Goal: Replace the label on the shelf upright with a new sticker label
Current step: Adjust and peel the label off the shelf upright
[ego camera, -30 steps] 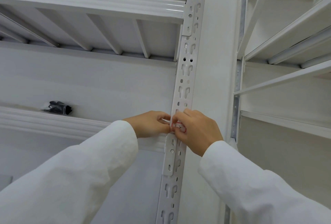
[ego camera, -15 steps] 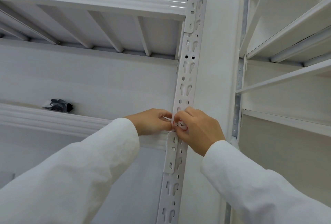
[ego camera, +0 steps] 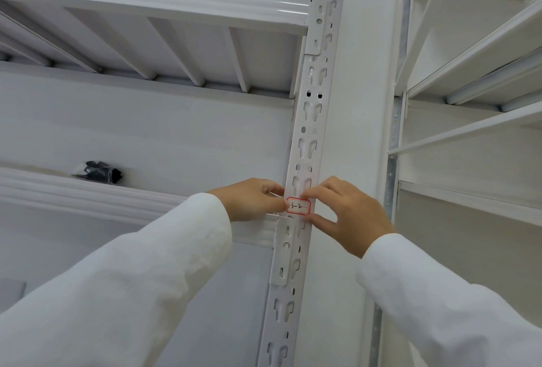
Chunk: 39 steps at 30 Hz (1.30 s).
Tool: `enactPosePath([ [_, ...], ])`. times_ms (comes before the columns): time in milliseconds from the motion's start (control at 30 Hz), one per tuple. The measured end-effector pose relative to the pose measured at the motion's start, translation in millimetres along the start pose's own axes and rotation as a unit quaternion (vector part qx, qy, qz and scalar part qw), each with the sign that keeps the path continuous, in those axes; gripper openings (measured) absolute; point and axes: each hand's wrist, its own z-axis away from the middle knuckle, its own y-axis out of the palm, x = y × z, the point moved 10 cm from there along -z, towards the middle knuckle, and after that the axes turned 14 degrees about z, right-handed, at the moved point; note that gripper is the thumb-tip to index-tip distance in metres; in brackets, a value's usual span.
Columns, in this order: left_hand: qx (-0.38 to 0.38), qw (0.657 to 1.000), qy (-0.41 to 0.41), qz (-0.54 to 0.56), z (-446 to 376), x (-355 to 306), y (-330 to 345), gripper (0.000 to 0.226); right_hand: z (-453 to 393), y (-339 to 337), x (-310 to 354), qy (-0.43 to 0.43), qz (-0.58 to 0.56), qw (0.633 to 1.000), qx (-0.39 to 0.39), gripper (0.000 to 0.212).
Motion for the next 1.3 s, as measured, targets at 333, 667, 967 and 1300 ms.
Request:
enactPosePath([
  [333,-0.004,1.000,0.004,0.008,-3,2,0,0.040,-12,-10,7,-0.055,0.060,0.997,-0.004,0.019],
  [667,-0.008,1.000,0.002,0.012,-4,4,-1,0.035,-23,-18,17,-0.116,0.139,0.983,-0.028,0.020],
  [967,-0.007,1.000,0.003,0.011,-2,2,0,0.037,-25,-16,29,-0.193,0.217,0.955,-0.054,0.025],
  [1300,-0.009,1.000,0.001,0.006,-2,2,-2,0.039,-35,-21,35,-0.237,0.224,0.943,-0.062,0.034],
])
